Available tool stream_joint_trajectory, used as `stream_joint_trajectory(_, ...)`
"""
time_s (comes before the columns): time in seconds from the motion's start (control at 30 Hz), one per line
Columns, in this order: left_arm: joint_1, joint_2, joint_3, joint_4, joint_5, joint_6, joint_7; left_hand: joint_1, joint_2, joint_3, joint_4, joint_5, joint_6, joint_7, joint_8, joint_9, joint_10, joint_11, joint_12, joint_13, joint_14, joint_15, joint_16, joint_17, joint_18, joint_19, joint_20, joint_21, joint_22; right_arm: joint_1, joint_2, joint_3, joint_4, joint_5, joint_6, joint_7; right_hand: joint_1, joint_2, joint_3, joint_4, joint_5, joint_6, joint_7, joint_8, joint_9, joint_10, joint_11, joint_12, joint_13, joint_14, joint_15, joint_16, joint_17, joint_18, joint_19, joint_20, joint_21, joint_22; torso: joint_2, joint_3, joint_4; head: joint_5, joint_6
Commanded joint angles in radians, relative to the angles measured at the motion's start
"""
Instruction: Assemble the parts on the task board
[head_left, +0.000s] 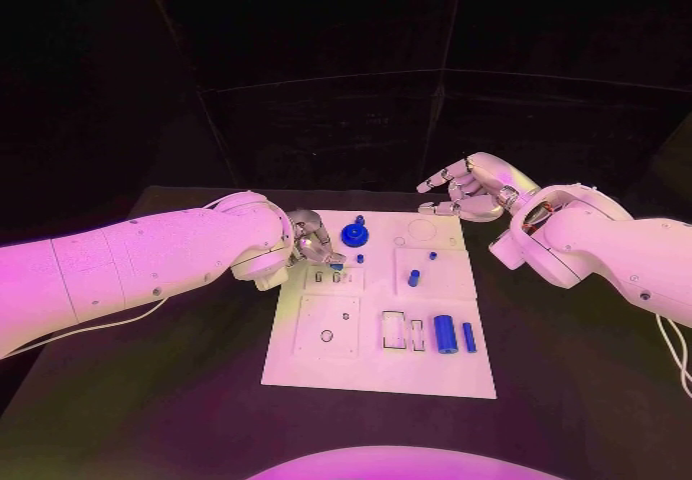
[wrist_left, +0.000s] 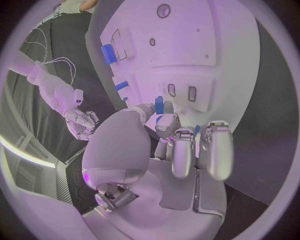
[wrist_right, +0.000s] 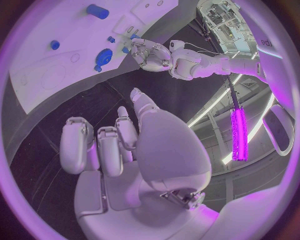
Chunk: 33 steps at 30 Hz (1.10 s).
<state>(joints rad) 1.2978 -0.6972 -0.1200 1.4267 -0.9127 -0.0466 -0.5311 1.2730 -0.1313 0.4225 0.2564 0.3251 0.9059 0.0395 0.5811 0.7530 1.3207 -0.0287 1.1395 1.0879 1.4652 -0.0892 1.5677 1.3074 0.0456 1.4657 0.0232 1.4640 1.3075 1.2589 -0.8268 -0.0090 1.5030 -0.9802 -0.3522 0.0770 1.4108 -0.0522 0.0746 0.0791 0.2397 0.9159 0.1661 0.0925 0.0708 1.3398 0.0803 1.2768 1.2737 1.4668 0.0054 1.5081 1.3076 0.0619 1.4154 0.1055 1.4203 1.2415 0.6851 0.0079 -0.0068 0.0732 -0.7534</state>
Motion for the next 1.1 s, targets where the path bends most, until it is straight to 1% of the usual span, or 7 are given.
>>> stream_joint_trajectory(0.03,-0.003,0.002,0.000,0.000,-0.052,-0.038,0.005,-0.013,-0.002,0.204,-0.198,-0.005,-0.002,0.007,0.003,0.002,0.007,0.000,0.000,0.001,0.106,0.001,0.003,0.263,-0.009,0.039,-0.002,0.000,0.103,0.002,0.001,0.001,0.000,0.002,0.006,0.006,-0.007,0.003,-0.008,0.002,0.007,0.005,0.000,0.006,-0.002,-0.001,-0.004,-0.006,-0.001,0.075,-0.006,-0.006,0.139,0.006,-0.005,-0.001,-0.006,-0.001,-0.001,0.0000,-0.0023,0.002,-0.004)
stream_joint_trajectory(0.13,-0.007,0.004,0.000,-0.003,-0.071,-0.036,0.003,-0.013,-0.003,0.205,-0.198,-0.005,-0.002,0.007,0.003,0.002,0.007,0.000,0.000,0.000,0.106,0.001,0.003,0.263,-0.009,0.039,-0.002,0.001,0.103,0.002,0.002,0.001,-0.001,0.002,0.007,0.007,-0.007,0.003,-0.008,0.002,0.007,0.005,0.000,0.006,-0.002,-0.001,-0.004,-0.006,-0.001,0.075,-0.006,-0.006,0.139,0.006,-0.005,-0.001,-0.006,-0.001,0.000,-0.0008,-0.0021,0.001,-0.005)
stream_joint_trajectory(0.27,-0.014,0.008,0.000,-0.005,-0.083,-0.030,0.002,-0.014,-0.004,0.206,-0.200,-0.006,-0.001,0.007,0.003,0.003,0.007,0.000,-0.001,-0.001,0.106,0.001,0.003,0.263,-0.010,0.040,-0.002,0.002,0.105,0.002,0.003,0.001,-0.003,0.002,0.008,0.007,-0.007,0.003,-0.008,0.002,0.007,0.005,0.000,0.006,-0.002,-0.001,-0.004,-0.006,-0.001,0.075,-0.006,-0.006,0.139,0.006,-0.005,-0.001,-0.006,-0.001,0.001,-0.0003,-0.0010,0.000,-0.004)
stream_joint_trajectory(0.33,-0.017,0.010,0.000,-0.006,-0.087,-0.026,0.001,-0.014,-0.004,0.206,-0.200,-0.006,-0.001,0.007,0.003,0.003,0.007,0.000,-0.001,-0.001,0.106,0.001,0.003,0.263,-0.010,0.040,-0.002,0.002,0.105,0.002,0.004,0.001,-0.003,0.002,0.008,0.007,-0.007,0.003,-0.008,0.002,0.007,0.005,0.000,0.006,-0.002,-0.001,-0.004,-0.006,-0.001,0.075,-0.006,-0.006,0.139,0.006,-0.005,-0.001,-0.006,-0.001,0.001,0.0001,-0.0014,0.000,-0.004)
stream_joint_trajectory(0.4,-0.020,0.012,0.000,-0.007,-0.095,-0.018,0.000,-0.014,-0.004,0.206,-0.200,-0.006,-0.001,0.007,0.003,0.003,0.007,0.000,-0.001,-0.001,0.106,0.001,0.003,0.263,-0.010,0.040,-0.002,0.002,0.105,0.002,0.004,0.001,-0.004,0.002,0.009,0.007,-0.007,0.003,-0.008,0.002,0.007,0.005,0.000,0.006,-0.002,-0.001,-0.004,-0.006,-0.001,0.075,-0.006,-0.006,0.139,0.006,-0.005,-0.001,-0.006,-0.001,0.001,-0.0006,-0.0021,0.003,-0.003)
stream_joint_trajectory(0.57,-0.025,0.016,-0.001,-0.012,-0.116,0.001,-0.002,-0.015,-0.004,0.207,-0.201,-0.006,-0.001,0.007,0.003,0.003,0.007,0.000,-0.001,-0.001,0.106,0.001,0.003,0.263,-0.010,0.040,-0.002,0.002,0.105,0.002,0.005,0.001,-0.005,0.002,0.011,0.007,-0.007,0.003,-0.008,0.002,0.007,0.005,0.000,0.006,-0.002,-0.001,-0.004,-0.006,-0.001,0.075,-0.006,-0.006,0.139,0.006,-0.005,-0.001,-0.006,-0.001,0.001,0.0007,-0.0023,0.002,-0.007)
stream_joint_trajectory(1.1,-0.030,0.015,-0.002,-0.010,-0.141,0.053,-0.008,-0.016,-0.005,0.209,-0.203,-0.006,0.000,0.007,0.004,0.004,0.006,0.000,-0.004,-0.004,0.106,0.001,0.003,0.263,-0.010,0.041,-0.002,0.003,0.107,0.002,0.007,0.001,-0.005,0.002,0.016,0.006,-0.009,0.003,-0.010,0.003,0.007,0.006,0.000,0.006,-0.002,-0.001,-0.004,-0.006,0.000,0.075,-0.006,-0.006,0.140,0.006,-0.005,-0.001,-0.007,-0.002,0.001,0.0002,-0.0017,-0.001,-0.011)
